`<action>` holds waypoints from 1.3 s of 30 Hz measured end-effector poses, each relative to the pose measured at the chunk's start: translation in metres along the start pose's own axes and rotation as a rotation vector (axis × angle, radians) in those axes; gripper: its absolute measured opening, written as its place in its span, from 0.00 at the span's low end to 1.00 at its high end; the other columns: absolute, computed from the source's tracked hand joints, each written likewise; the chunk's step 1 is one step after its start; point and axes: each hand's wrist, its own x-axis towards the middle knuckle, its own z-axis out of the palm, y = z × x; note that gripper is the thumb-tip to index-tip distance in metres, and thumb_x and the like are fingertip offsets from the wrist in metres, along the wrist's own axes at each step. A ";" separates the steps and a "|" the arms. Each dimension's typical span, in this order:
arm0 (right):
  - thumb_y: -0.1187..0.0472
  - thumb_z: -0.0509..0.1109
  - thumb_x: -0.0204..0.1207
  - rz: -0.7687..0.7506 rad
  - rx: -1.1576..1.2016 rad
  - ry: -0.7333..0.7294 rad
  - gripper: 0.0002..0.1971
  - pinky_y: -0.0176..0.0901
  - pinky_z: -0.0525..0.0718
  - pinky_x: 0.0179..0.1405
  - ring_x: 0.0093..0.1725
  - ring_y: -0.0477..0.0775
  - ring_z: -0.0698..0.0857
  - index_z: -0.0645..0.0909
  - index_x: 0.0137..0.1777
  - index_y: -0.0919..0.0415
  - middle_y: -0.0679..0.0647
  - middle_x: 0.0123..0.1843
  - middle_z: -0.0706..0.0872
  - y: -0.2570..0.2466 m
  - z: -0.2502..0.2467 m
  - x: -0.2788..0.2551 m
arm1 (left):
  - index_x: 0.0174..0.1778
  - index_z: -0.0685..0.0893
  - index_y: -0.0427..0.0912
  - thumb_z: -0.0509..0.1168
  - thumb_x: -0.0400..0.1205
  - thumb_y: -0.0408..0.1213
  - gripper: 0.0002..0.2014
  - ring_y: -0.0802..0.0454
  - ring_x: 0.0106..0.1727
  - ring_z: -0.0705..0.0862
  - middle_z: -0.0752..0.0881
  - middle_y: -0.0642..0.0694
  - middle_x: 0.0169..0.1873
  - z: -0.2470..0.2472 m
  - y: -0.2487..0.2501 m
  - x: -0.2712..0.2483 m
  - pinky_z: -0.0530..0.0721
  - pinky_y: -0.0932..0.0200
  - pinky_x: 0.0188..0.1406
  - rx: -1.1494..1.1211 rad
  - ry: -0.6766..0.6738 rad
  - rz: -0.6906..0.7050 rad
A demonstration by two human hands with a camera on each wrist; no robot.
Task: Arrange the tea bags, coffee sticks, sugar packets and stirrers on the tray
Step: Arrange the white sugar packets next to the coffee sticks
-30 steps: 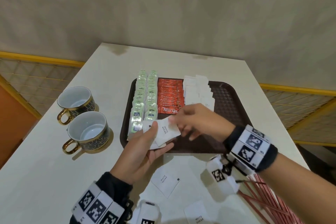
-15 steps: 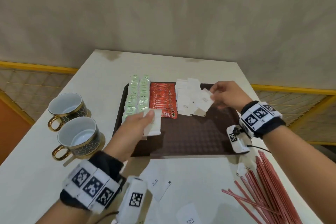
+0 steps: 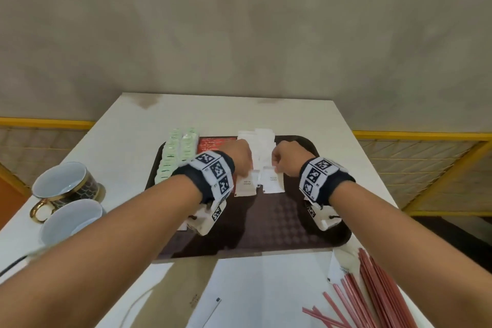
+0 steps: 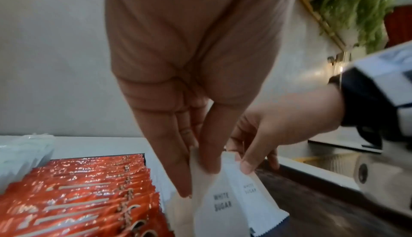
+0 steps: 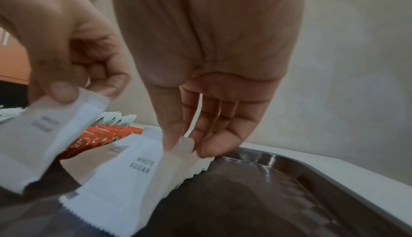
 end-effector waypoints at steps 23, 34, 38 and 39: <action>0.57 0.75 0.76 -0.122 0.056 0.210 0.16 0.44 0.78 0.51 0.54 0.56 0.82 0.80 0.61 0.60 0.57 0.57 0.82 -0.002 -0.028 -0.054 | 0.63 0.82 0.43 0.71 0.80 0.39 0.16 0.45 0.63 0.80 0.83 0.43 0.64 -0.017 0.010 -0.021 0.74 0.56 0.56 -0.044 0.291 0.138; 0.35 0.63 0.77 -0.073 -0.083 -0.417 0.34 0.41 0.63 0.80 0.81 0.38 0.60 0.55 0.81 0.32 0.28 0.80 0.54 0.009 0.041 -0.334 | 0.73 0.51 0.80 0.55 0.69 0.77 0.36 0.66 0.80 0.55 0.53 0.73 0.75 0.046 -0.082 -0.277 0.59 0.68 0.76 0.213 -0.338 0.262; 0.42 0.45 0.88 0.024 -0.229 -0.268 0.30 0.56 0.63 0.79 0.85 0.59 0.59 0.48 0.86 0.51 0.47 0.84 0.42 -0.006 0.109 -0.373 | 0.72 0.34 0.82 0.46 0.74 0.76 0.35 0.56 0.82 0.30 0.26 0.65 0.73 0.109 -0.100 -0.318 0.40 0.59 0.81 0.242 -0.441 0.324; 0.45 0.43 0.89 0.040 -0.219 -0.276 0.30 0.57 0.59 0.81 0.86 0.63 0.52 0.41 0.86 0.55 0.52 0.83 0.34 -0.011 0.120 -0.377 | 0.76 0.34 0.79 0.51 0.82 0.67 0.34 0.54 0.82 0.28 0.25 0.63 0.74 0.120 -0.105 -0.322 0.41 0.55 0.82 0.211 -0.427 0.329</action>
